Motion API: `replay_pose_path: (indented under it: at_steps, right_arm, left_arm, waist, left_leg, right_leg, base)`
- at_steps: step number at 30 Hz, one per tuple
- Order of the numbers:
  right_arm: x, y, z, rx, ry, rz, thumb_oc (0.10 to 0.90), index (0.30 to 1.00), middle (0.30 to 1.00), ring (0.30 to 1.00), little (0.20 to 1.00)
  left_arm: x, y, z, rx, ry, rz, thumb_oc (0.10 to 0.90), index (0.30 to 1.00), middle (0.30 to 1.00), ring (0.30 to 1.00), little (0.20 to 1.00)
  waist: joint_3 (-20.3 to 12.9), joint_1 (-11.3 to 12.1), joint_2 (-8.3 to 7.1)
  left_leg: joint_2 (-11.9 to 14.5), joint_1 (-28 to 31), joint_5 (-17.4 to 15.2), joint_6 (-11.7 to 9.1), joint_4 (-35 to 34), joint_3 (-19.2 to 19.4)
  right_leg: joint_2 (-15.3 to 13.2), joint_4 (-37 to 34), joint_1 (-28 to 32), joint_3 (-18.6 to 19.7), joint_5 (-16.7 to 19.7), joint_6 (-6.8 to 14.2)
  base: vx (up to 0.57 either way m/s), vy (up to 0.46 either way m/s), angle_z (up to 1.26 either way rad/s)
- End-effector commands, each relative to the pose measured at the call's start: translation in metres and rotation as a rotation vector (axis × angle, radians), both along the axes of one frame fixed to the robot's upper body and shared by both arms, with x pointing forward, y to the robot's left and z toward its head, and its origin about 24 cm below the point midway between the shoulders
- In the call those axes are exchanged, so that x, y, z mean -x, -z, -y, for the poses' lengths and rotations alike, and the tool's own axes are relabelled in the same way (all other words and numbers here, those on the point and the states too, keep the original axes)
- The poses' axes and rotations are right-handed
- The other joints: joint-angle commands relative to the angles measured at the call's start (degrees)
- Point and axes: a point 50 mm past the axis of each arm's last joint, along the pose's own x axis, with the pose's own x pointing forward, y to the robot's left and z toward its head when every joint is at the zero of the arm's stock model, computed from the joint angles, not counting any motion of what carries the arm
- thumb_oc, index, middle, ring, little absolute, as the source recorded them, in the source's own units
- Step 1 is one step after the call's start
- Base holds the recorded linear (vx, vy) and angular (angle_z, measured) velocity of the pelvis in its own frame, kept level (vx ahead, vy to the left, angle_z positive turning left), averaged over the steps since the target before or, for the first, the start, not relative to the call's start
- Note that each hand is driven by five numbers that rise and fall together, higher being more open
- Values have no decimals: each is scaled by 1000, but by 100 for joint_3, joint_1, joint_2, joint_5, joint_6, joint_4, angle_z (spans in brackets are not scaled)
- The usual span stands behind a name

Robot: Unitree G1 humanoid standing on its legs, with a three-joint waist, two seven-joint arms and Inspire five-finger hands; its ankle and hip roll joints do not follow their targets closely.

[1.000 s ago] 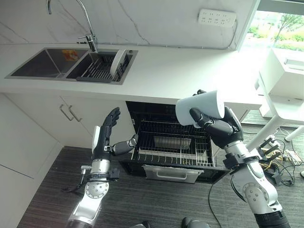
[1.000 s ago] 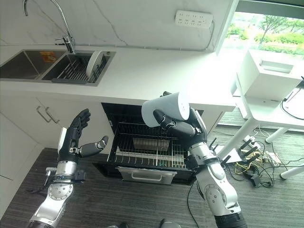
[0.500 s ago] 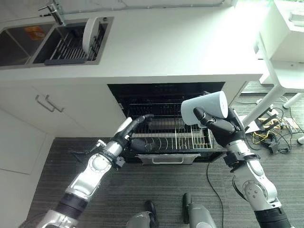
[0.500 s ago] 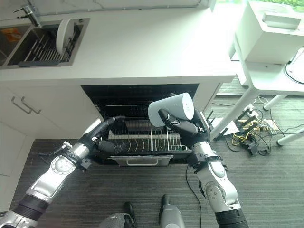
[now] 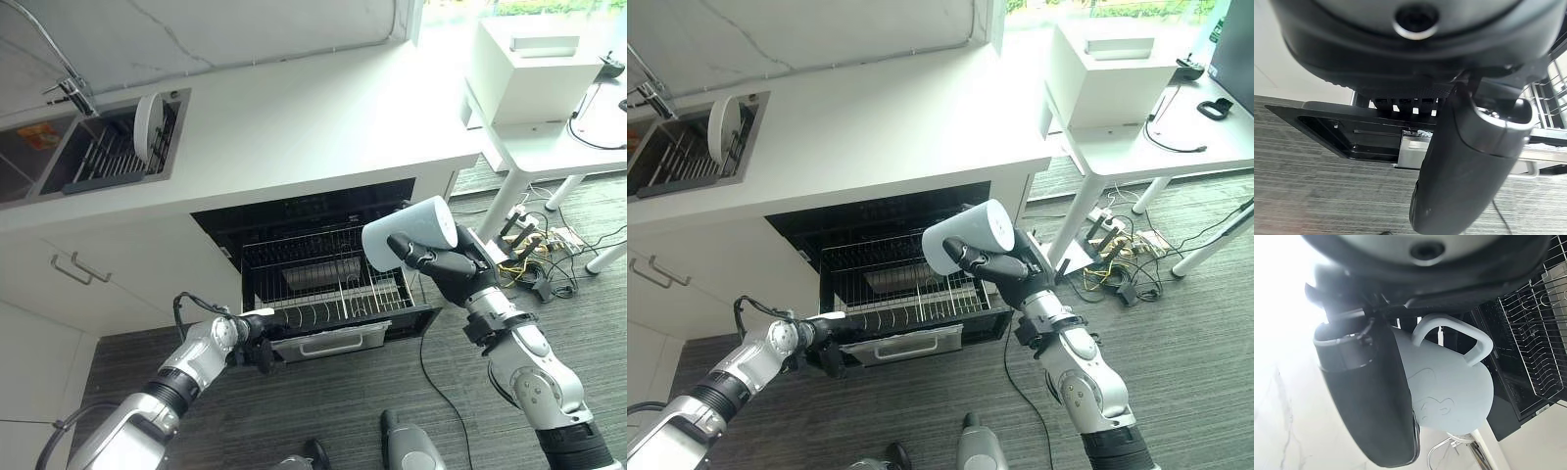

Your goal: Place the dishes in the dishwasher.

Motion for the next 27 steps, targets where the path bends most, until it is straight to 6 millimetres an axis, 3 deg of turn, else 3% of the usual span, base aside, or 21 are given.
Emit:
replay_pose_path:
  at_steps: [1, 7, 12, 13, 15, 21, 27]
  right_arm:
    - [3, -61, -20, -50, -121, 308, 400, 300, 300, 300, 300]
    - [4, -61, -23, -46, -142, 296, 400, 300, 300, 300, 300]
    - [3, -60, -25, -44, -147, 289, 400, 300, 300, 300, 300]
    - [3, -60, -26, -43, -151, 284, 400, 300, 300, 300, 300]
    - [2, -60, -27, -41, -153, 280, 400, 300, 300, 300, 300]
    - [2, -58, -26, -33, -150, 276, 400, 300, 300, 300, 300]
    - [-1, -58, -21, -27, -130, 280, 400, 300, 300, 300, 300]
  left_arm:
    - [7, 12, -4, -56, 27, -80, 800, 900, 900, 900, 900]
    - [22, 40, 1, -44, 3, -190, 800, 900, 900, 900, 900]
    - [48, 64, 11, 20, -22, -445, 800, 900, 900, 900, 900]
    - [65, 75, 16, 67, -41, -606, 800, 900, 900, 900, 900]
    - [78, 80, 19, 84, -38, -727, 800, 900, 900, 900, 900]
    - [106, 85, 22, 121, 36, -1000, 800, 900, 900, 900, 900]
    - [117, 78, 22, 128, 113, -1087, 800, 900, 900, 900, 900]
  waist:
    - [-469, -27, -135]
    - [-510, -94, -144]
    - [-532, -142, -138]
    - [-525, -163, -125]
    - [-524, -176, -115]
    - [-523, -175, -73]
    - [-510, -92, -28]
  left_leg:
    - [317, 1, -779, -80, 474, -153]
    - [319, 53, -798, -74, 474, -91]
    - [314, 72, -808, -64, 474, -76]
    - [312, 75, -816, -62, 474, -65]
    - [309, 82, -825, -60, 474, -57]
    - [289, 97, -850, -52, 474, -59]
    - [269, 93, -871, -51, 474, -90]
  right_leg:
    - [-1, 127, 159, -57, -539, 497]
    - [5, 127, 191, -28, -561, 498]
    - [14, 127, 194, 2, -573, 497]
    - [14, 127, 193, 4, -586, 497]
    - [10, 127, 197, 2, -591, 498]
    - [-1, 127, 222, -11, -620, 500]
    - [-46, 127, 263, -106, -654, 502]
  base:
    - [43, 21, -9]
    - [38, 13, -5]
    - [23, 3, -4]
    - [8, 11, -6]
    - [3, 6, -3]
    - [0, 0, 0]
    - [0, 5, -1]
